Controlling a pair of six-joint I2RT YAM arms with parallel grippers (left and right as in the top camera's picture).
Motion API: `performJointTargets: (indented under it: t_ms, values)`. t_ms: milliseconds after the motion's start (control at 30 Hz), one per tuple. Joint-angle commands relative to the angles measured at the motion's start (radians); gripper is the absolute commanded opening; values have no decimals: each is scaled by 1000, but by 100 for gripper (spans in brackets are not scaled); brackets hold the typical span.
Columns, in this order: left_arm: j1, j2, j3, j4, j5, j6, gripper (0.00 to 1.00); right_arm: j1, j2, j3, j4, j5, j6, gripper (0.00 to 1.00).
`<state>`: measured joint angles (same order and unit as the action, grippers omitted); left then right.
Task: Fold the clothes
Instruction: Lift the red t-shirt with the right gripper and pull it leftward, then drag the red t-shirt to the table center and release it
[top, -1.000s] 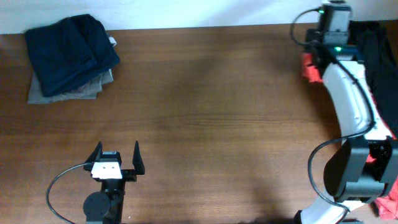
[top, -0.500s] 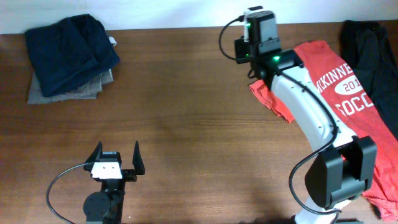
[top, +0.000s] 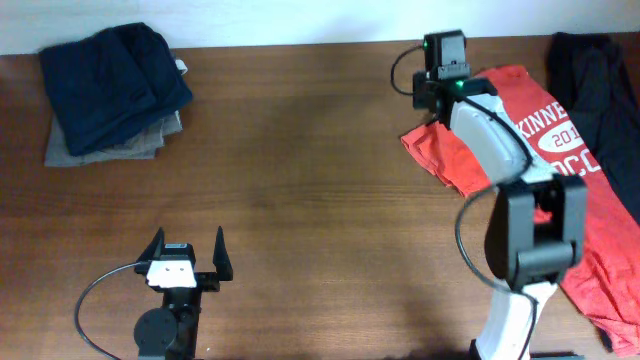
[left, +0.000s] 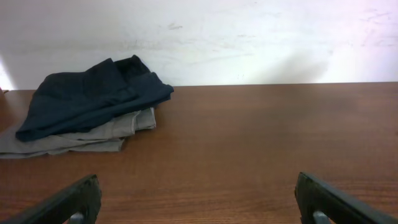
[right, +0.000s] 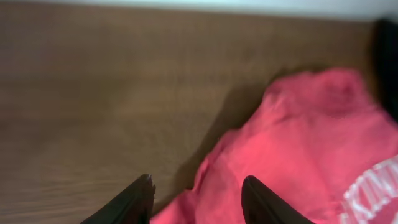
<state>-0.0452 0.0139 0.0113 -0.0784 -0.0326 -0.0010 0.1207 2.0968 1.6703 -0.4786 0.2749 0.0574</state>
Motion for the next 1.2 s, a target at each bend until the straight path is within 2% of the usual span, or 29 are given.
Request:
performJointTargets:
  t_ms: [0,167,733,867,967,1067,1167]
  values:
    - [5,-8,-2,-5,11,-3,99,-19,75,13,4,-28,46,52]
    - [5,-8,-2,-5,11,-3,99,-50,145,13,5,-29,167,53]
    - [5,-8,-2,-5,11,-3,99,-57,210,13,34,-29,211,52]
    - [5,-8,-2,-5,11,-3,99,-57,210,13,34,-37,241,37]
    - [5,-8,-2,-5,11,-3,99,-53,211,13,33,-60,241,12]
    - [5,-8,-2,-5,11,-3,99,-49,211,13,42,-134,241,4]
    - [5,-8,-2,-5,11,-3,99,-26,211,13,78,-243,241,4]
